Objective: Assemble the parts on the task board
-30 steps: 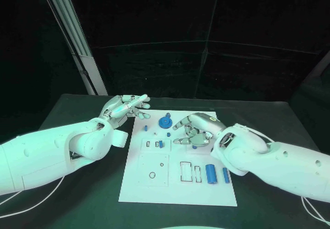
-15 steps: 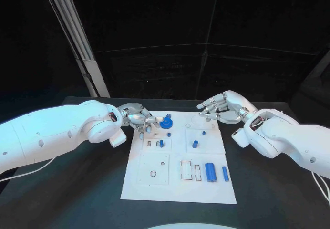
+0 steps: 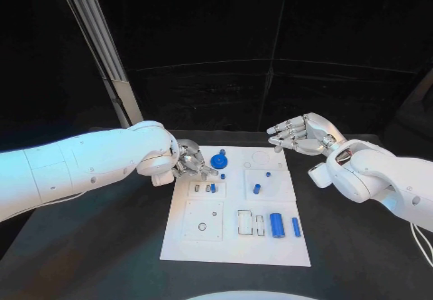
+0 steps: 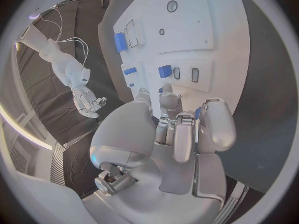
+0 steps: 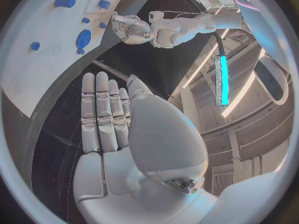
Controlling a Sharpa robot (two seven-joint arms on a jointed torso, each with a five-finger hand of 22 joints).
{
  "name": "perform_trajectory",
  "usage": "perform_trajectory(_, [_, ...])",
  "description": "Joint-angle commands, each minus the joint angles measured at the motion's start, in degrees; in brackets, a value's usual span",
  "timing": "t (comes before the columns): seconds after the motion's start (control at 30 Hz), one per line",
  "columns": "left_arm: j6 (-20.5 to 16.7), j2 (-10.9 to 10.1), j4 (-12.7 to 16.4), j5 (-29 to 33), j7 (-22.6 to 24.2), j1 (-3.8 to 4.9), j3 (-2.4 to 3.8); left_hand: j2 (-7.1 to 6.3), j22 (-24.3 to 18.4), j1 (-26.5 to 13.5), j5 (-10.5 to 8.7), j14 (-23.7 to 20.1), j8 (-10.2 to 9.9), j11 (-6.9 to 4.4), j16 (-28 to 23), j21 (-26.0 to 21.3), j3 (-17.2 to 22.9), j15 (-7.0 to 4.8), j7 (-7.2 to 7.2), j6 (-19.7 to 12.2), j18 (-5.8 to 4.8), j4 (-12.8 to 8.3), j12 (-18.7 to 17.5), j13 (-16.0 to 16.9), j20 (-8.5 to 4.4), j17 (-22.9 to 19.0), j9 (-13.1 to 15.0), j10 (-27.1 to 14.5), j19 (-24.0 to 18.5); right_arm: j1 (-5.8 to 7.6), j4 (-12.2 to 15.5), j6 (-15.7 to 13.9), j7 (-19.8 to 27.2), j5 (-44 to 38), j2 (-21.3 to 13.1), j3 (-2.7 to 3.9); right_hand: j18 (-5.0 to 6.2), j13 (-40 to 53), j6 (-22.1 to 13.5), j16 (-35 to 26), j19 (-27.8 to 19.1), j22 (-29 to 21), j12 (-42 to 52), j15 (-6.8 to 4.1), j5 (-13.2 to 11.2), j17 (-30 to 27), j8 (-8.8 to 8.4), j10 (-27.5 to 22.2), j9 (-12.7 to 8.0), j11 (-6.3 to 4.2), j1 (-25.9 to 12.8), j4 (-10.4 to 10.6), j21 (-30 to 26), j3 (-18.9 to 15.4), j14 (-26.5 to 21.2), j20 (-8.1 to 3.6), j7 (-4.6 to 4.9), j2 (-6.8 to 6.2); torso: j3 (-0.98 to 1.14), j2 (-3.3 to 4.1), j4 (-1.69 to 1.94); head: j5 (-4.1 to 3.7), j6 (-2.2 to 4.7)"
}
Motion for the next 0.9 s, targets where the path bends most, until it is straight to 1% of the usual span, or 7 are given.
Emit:
perform_trajectory(0.03, [2.8,1.1,-0.8,-3.1,-3.8,0.18,-0.22,0.67,2.3,0.2,-0.05,6.1,1.7,-0.15,0.2,1.4,-0.7,-0.49,-0.08,-0.9,-0.94,0.0,1.9,2.0,-0.11,15.1,1.5,0.5,0.8,0.14,-0.1,0.3,0.9,1.7,0.1,0.04,0.67,-0.2,-0.1,-0.5,0.3,-0.2,-0.2,-0.14,-0.1,-0.1,-0.32,0.2,-0.1,0.23,-0.5,-0.1,-0.5,-0.4,0.5,0.04,0.33,-0.17,-0.01,0.14,0.0,0.09,-0.12])
perform_trajectory(0.13, [3.1,2.3,-1.4,-3.2,-5.4,0.2,-0.42,0.4,4.5,-0.1,-0.12,6.1,2.9,-0.35,0.2,2.7,-1.5,-0.58,-0.13,-1.5,-1.34,0.1,2.8,3.0,-0.19,15.1,2.6,0.6,1.5,0.14,-0.3,0.4,0.7,1.7,0.2,0.05,0.66,-0.5,-0.2,-0.8,0.4,-0.4,-0.2,-0.09,0.0,-0.3,-0.33,0.1,-0.1,0.28,-0.6,-0.1,-0.8,-0.5,0.5,0.08,0.37,-0.17,-0.09,0.18,-0.01,0.18,-0.26])
perform_trajectory(0.27, [3.9,3.6,-2.3,-3.3,-7.0,0.22,-0.84,0.38,5.2,-0.6,-0.24,6.1,4.0,-0.44,0.2,3.2,-2.2,-0.66,-0.22,-2.1,-1.45,0.1,3.4,3.6,-0.28,15.1,3.5,0.6,1.7,0.14,-0.5,0.5,0.5,1.7,0.4,0.05,0.65,-0.8,-0.3,-1.1,0.5,-0.6,-0.2,-0.03,0.2,-0.5,-0.33,0.1,-0.1,0.33,-0.7,-0.1,-1.1,-0.7,0.6,0.13,0.41,-0.16,-0.04,0.16,0.0,0.21,-0.45])
perform_trajectory(0.43, [4.1,4.8,-3.1,-3.3,-7.4,0.22,-1.28,0.44,5.4,-0.8,-0.35,6.1,4.3,-0.45,0.2,3.3,-2.4,-0.68,-0.24,-2.3,-1.48,0.2,3.5,3.7,-0.3,15.1,3.8,0.5,1.7,0.14,-0.6,0.7,0.2,1.7,0.6,0.05,0.64,-1.1,-0.4,-1.6,0.6,-0.9,-0.2,0.04,0.6,-0.7,-0.33,0.0,-0.1,0.39,-0.8,-0.1,-1.5,-0.8,0.7,0.19,0.46,-0.14,-0.11,0.2,-0.03,0.2,-0.57])
perform_trajectory(0.57, [4.6,5.6,-3.6,-3.3,-7.7,0.21,-1.41,0.65,6.5,-0.9,-0.34,6.1,4.7,-0.49,0.2,3.9,-2.5,-0.7,-0.29,-2.5,-1.69,0.1,3.9,4.2,-0.3,15.1,4.2,0.7,2.1,0.14,-0.8,0.8,0.1,1.7,0.7,0.05,0.64,-1.4,-0.5,-1.9,0.7,-1.1,-0.2,0.09,0.8,-0.8,-0.34,-0.1,-0.1,0.44,-0.9,-0.1,-1.8,-0.9,0.8,0.24,0.51,-0.13,-0.12,0.22,-0.04,0.17,-0.65])
perform_trajectory(0.7, [5.3,6.5,-4.5,-3.3,-7.9,0.2,-1.48,0.81,6.5,-0.7,-0.25,6.1,4.9,-0.5,0.2,3.9,-2.5,-0.71,-0.3,-2.7,-1.67,0.0,3.9,4.2,-0.32,15.1,4.4,0.6,2.0,0.14,-0.9,1.0,-0.1,1.6,0.9,0.05,0.63,-1.6,-0.7,-2.2,0.8,-1.3,-0.1,0.15,0.9,-0.9,-0.36,-0.2,-0.1,0.51,-1.0,-0.1,-2.1,-1.1,0.8,0.29,0.56,-0.11,-0.14,0.22,0.05,0.13,-0.84])
perform_trajectory(0.9, [5.6,7.1,-5.2,-3.3,-7.8,0.18,-1.55,1.0,6.5,-0.5,-0.15,6.1,5.1,-0.5,0.2,4.0,-2.5,-0.71,-0.3,-2.9,-1.67,-0.1,4.0,4.3,-0.32,15.1,4.6,0.6,2.0,0.14,-1.0,1.2,-0.2,1.6,1.0,0.05,0.63,-1.7,-0.7,-2.4,0.8,-1.4,-0.1,0.18,1.0,-1.0,-0.36,-0.2,-0.1,0.54,-1.1,0.0,-2.3,-1.1,0.8,0.32,0.59,-0.08,-0.19,0.21,0.06,0.15,-1.02])
